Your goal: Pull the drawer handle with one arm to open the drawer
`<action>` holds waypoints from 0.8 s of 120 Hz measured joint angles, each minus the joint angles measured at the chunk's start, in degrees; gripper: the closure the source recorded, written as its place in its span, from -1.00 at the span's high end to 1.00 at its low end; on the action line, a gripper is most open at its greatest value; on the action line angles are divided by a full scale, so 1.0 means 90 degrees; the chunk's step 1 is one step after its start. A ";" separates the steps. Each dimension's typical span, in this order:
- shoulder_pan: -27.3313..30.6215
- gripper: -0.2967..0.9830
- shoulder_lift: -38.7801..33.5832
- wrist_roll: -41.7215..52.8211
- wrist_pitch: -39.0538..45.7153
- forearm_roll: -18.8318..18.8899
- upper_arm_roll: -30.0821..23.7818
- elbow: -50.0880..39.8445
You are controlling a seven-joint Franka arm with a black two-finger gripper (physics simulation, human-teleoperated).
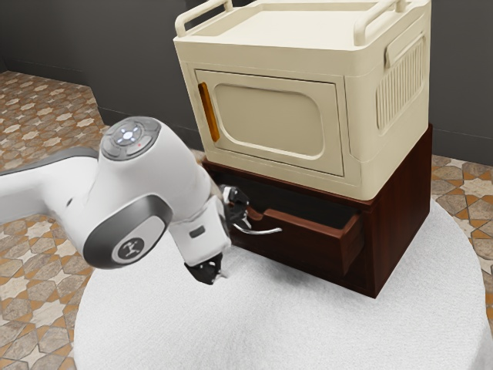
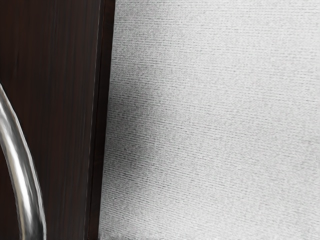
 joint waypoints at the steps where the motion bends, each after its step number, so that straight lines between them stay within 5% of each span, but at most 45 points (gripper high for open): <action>1: -0.0004 0.54 -0.0021 0.0001 -0.0001 -0.0002 0.0000 -0.0016; 96: -0.0286 0.48 -0.1609 0.0066 -0.0375 -0.0005 0.0051 -0.1157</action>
